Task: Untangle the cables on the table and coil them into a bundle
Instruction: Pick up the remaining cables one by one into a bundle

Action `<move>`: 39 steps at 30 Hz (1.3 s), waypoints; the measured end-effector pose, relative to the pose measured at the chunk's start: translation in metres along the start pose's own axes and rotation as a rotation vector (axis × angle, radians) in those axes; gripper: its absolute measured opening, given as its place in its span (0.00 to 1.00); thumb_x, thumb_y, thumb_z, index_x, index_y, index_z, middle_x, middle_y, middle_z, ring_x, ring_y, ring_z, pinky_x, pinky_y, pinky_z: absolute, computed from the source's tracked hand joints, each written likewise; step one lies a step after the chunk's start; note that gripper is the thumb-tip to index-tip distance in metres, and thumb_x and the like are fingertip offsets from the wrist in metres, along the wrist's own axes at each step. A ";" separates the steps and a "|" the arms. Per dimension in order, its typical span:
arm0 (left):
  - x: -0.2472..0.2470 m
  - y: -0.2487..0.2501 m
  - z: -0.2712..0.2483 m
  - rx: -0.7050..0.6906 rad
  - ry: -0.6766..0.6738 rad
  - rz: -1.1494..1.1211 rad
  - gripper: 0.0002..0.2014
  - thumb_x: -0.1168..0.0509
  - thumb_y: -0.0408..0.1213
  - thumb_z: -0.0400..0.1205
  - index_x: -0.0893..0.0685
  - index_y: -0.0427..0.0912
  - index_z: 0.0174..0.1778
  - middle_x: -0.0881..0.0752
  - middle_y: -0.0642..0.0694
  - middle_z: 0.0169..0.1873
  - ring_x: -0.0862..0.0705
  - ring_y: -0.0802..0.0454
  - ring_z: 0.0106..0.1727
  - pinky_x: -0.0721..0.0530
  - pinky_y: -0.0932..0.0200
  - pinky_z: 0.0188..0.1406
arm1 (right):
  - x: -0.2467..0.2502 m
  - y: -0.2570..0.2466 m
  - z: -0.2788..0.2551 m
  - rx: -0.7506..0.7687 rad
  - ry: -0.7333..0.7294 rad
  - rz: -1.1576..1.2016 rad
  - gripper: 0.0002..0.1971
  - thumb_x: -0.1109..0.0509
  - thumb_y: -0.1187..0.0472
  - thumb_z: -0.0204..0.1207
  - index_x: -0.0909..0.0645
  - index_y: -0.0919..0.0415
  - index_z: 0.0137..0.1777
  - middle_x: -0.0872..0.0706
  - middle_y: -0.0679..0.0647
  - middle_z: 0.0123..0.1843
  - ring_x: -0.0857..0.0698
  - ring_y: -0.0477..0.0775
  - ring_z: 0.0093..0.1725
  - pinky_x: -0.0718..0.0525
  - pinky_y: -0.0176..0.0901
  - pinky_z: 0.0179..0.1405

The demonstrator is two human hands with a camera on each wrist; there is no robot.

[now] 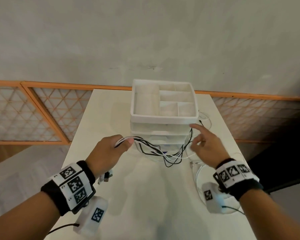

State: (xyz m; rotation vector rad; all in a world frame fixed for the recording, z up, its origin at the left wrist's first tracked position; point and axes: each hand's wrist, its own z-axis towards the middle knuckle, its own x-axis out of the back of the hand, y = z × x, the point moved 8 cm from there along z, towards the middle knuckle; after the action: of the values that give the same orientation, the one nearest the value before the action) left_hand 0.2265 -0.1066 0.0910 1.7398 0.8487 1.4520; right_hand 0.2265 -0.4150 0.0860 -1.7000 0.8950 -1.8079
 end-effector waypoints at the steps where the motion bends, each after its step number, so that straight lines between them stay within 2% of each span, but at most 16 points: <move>1: -0.006 0.010 -0.002 -0.033 -0.030 0.001 0.26 0.39 0.55 0.85 0.20 0.31 0.38 0.32 0.57 0.14 0.34 0.59 0.17 0.35 0.60 0.26 | -0.018 -0.027 -0.016 0.094 -0.076 0.102 0.35 0.23 0.66 0.72 0.29 0.31 0.70 0.12 0.42 0.35 0.18 0.38 0.29 0.19 0.36 0.44; 4: -0.031 0.037 -0.012 -0.093 -0.185 -0.059 0.27 0.47 0.57 0.87 0.16 0.39 0.37 0.31 0.57 0.16 0.35 0.60 0.19 0.34 0.62 0.23 | -0.077 -0.073 -0.056 0.169 -0.318 0.077 0.34 0.22 0.51 0.72 0.34 0.29 0.74 0.11 0.48 0.32 0.17 0.39 0.26 0.18 0.30 0.38; 7: -0.044 0.053 -0.026 -0.155 -0.320 -0.083 0.23 0.47 0.49 0.89 0.13 0.40 0.39 0.34 0.56 0.19 0.37 0.59 0.22 0.36 0.65 0.22 | -0.097 -0.043 -0.049 -0.059 -0.399 0.005 0.09 0.28 0.50 0.78 0.19 0.47 0.55 0.09 0.56 0.33 0.12 0.51 0.25 0.14 0.39 0.29; 9: -0.050 0.055 -0.037 -0.210 -0.419 -0.044 0.19 0.45 0.46 0.89 0.11 0.44 0.43 0.32 0.56 0.21 0.34 0.59 0.24 0.33 0.69 0.25 | -0.081 -0.017 -0.030 -0.125 -0.273 -0.101 0.01 0.30 0.58 0.77 0.17 0.52 0.44 0.08 0.54 0.36 0.09 0.60 0.35 0.11 0.43 0.37; 11: -0.060 0.047 -0.045 -0.226 -0.540 0.119 0.16 0.43 0.47 0.88 0.10 0.49 0.48 0.26 0.59 0.21 0.28 0.62 0.26 0.31 0.71 0.32 | -0.049 -0.009 -0.018 -0.051 0.027 -0.096 0.09 0.30 0.65 0.74 0.19 0.47 0.42 0.10 0.51 0.38 0.11 0.59 0.39 0.12 0.49 0.46; 12: -0.065 0.036 -0.046 -0.212 -0.571 0.219 0.15 0.43 0.47 0.88 0.10 0.51 0.49 0.23 0.60 0.22 0.26 0.63 0.28 0.30 0.70 0.34 | -0.042 -0.007 -0.017 -0.016 0.084 -0.012 0.13 0.30 0.67 0.73 0.19 0.44 0.45 0.10 0.50 0.40 0.11 0.57 0.39 0.12 0.47 0.45; 14: -0.068 0.017 -0.041 -0.164 -0.516 0.343 0.14 0.44 0.45 0.89 0.12 0.51 0.47 0.20 0.59 0.25 0.24 0.61 0.30 0.29 0.70 0.34 | -0.053 0.003 -0.020 -0.012 -0.045 0.043 0.21 0.28 0.67 0.74 0.21 0.38 0.58 0.10 0.46 0.47 0.11 0.53 0.40 0.14 0.43 0.49; 15: -0.066 0.009 -0.037 -0.146 -0.440 0.363 0.15 0.45 0.43 0.90 0.14 0.50 0.45 0.19 0.57 0.26 0.24 0.60 0.30 0.29 0.71 0.31 | -0.060 0.015 -0.025 -0.040 -0.117 0.003 0.25 0.28 0.65 0.75 0.24 0.36 0.66 0.11 0.44 0.50 0.10 0.54 0.44 0.15 0.44 0.55; 17: -0.060 -0.004 -0.031 -0.113 -0.282 0.354 0.16 0.46 0.43 0.90 0.17 0.48 0.42 0.22 0.54 0.26 0.25 0.54 0.28 0.28 0.72 0.26 | -0.058 0.054 -0.034 -0.152 -0.112 -0.130 0.29 0.30 0.60 0.77 0.31 0.39 0.75 0.11 0.43 0.53 0.13 0.56 0.57 0.18 0.50 0.64; 20: -0.057 -0.023 -0.029 -0.050 -0.176 0.315 0.16 0.47 0.44 0.89 0.19 0.48 0.40 0.21 0.51 0.29 0.25 0.51 0.30 0.30 0.71 0.26 | -0.046 0.121 -0.057 -0.414 -0.118 -0.430 0.29 0.32 0.50 0.79 0.33 0.49 0.79 0.17 0.53 0.70 0.20 0.60 0.70 0.22 0.52 0.69; 23: -0.056 -0.036 -0.027 0.032 -0.134 0.288 0.17 0.48 0.48 0.89 0.21 0.43 0.41 0.17 0.45 0.36 0.22 0.47 0.35 0.28 0.61 0.30 | -0.064 0.161 -0.088 -0.566 -0.271 -0.578 0.32 0.32 0.43 0.78 0.34 0.55 0.78 0.26 0.58 0.75 0.24 0.63 0.74 0.24 0.54 0.71; 26: -0.054 -0.042 -0.024 0.094 -0.079 0.318 0.21 0.45 0.53 0.87 0.30 0.41 0.36 0.23 0.46 0.31 0.26 0.49 0.32 0.34 0.55 0.29 | -0.096 0.154 -0.101 -0.443 -0.302 -0.588 0.21 0.36 0.55 0.78 0.28 0.52 0.71 0.24 0.56 0.71 0.21 0.62 0.69 0.21 0.52 0.68; 31: -0.050 -0.047 -0.017 0.157 -0.042 0.329 0.21 0.46 0.50 0.88 0.33 0.41 0.32 0.26 0.45 0.28 0.29 0.48 0.30 0.38 0.54 0.28 | -0.161 0.100 -0.120 -0.181 -0.422 -0.447 0.23 0.40 0.65 0.76 0.24 0.44 0.68 0.20 0.52 0.66 0.19 0.61 0.65 0.21 0.49 0.66; 34: -0.047 -0.059 -0.011 0.214 -0.042 0.156 0.21 0.43 0.49 0.87 0.33 0.40 0.33 0.28 0.44 0.28 0.32 0.43 0.29 0.32 0.52 0.34 | -0.188 0.052 -0.128 0.047 -0.436 -0.307 0.21 0.42 0.66 0.77 0.20 0.47 0.64 0.17 0.53 0.60 0.19 0.60 0.61 0.20 0.50 0.61; 36: -0.040 -0.062 -0.009 0.220 -0.040 0.086 0.19 0.42 0.48 0.87 0.29 0.38 0.36 0.25 0.41 0.31 0.30 0.42 0.32 0.31 0.47 0.36 | -0.184 0.023 -0.122 0.136 -0.364 -0.177 0.18 0.41 0.64 0.79 0.17 0.48 0.62 0.14 0.53 0.54 0.16 0.59 0.54 0.18 0.50 0.56; 39: -0.030 -0.058 -0.011 0.220 -0.057 0.052 0.17 0.40 0.44 0.87 0.23 0.38 0.36 0.20 0.42 0.30 0.27 0.44 0.30 0.29 0.50 0.35 | -0.143 0.007 -0.098 0.087 -0.132 -0.010 0.13 0.34 0.62 0.80 0.13 0.51 0.61 0.10 0.54 0.45 0.15 0.55 0.41 0.15 0.48 0.51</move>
State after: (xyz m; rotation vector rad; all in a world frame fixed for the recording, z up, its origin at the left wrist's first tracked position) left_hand 0.2082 -0.0998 0.0276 1.9699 0.9693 1.3773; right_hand 0.1427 -0.3012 -0.0152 -1.7483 0.7430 -1.6931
